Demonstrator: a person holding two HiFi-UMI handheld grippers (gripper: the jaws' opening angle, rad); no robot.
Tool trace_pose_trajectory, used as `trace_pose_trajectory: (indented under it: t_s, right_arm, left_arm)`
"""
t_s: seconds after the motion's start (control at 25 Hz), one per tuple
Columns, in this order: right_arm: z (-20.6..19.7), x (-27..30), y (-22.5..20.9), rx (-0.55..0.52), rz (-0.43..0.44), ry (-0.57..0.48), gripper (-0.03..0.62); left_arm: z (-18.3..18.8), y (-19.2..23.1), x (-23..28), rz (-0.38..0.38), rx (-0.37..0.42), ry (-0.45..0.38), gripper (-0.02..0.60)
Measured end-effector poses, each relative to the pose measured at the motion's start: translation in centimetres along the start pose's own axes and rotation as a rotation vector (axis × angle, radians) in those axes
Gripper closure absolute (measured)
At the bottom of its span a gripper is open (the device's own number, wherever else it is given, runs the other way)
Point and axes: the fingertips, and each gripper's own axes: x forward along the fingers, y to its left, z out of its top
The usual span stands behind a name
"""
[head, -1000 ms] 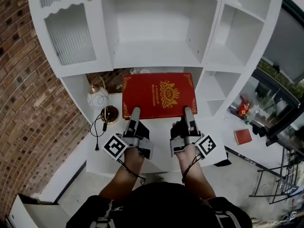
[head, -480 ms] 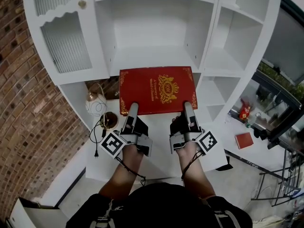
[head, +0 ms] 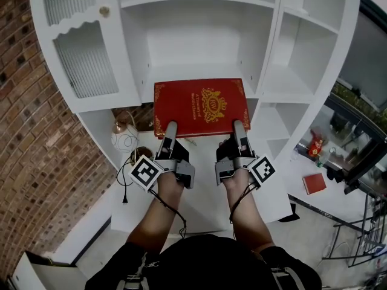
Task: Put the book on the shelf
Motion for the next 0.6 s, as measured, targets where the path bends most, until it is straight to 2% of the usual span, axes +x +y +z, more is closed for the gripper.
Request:
trace_pose_trajectory:
  t_s: [0.28,0.6]
  right_arm:
    - [0.9,2.6,-0.6,-0.012,-0.006,0.007,0.326]
    - [2.5,5.6,-1.0,-0.072,-0.033,-0.011,0.314]
  left_arm:
    - [0.6,0.3,2.9,-0.018,0.055,0.012,0.310]
    - [2.1,1.7,5.6,0.117,0.388,0.065,0.249]
